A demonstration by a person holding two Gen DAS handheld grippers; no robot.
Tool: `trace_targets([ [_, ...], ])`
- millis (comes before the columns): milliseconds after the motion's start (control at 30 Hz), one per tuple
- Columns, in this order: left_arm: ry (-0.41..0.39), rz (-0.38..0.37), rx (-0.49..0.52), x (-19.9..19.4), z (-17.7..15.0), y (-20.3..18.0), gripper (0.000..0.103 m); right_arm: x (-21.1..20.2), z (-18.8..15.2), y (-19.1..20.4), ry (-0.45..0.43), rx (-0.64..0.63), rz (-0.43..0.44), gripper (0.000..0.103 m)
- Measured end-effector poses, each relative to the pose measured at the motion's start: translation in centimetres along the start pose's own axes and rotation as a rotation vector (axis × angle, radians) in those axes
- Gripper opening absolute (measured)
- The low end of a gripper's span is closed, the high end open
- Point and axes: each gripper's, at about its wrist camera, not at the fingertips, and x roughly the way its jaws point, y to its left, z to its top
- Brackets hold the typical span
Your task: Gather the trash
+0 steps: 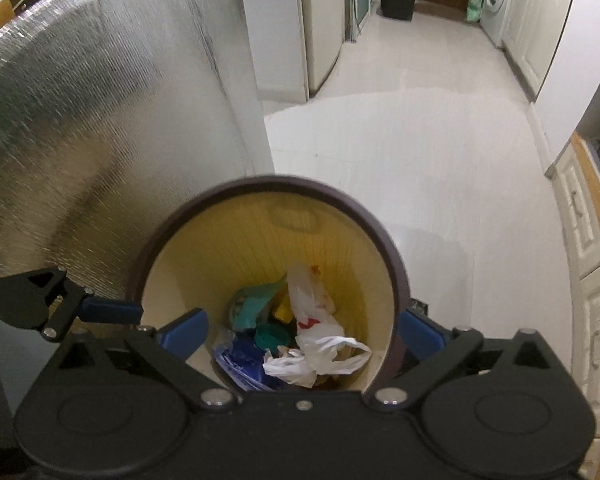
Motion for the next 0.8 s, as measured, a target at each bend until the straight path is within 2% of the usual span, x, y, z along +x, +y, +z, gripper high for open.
trace_targets([
  [267,-0.092,0.027,0.011,-5.6,-0.8,-0.6,0.103,-6.1,-0.1,1.0,-0.094,0.000,-0.046,0.103],
  [633,-0.229,0.018,-0.002,-13.6,-2.5,-0.4,0.103,-13.6,-0.9,3.0,-0.228,0.017,-0.041,0.103],
  [800,-0.298,0.061,-0.009,-17.0,-3.4,-0.2,0.103,-16.6,-1.8,3.4,-0.282,0.040,-0.038,0.103],
])
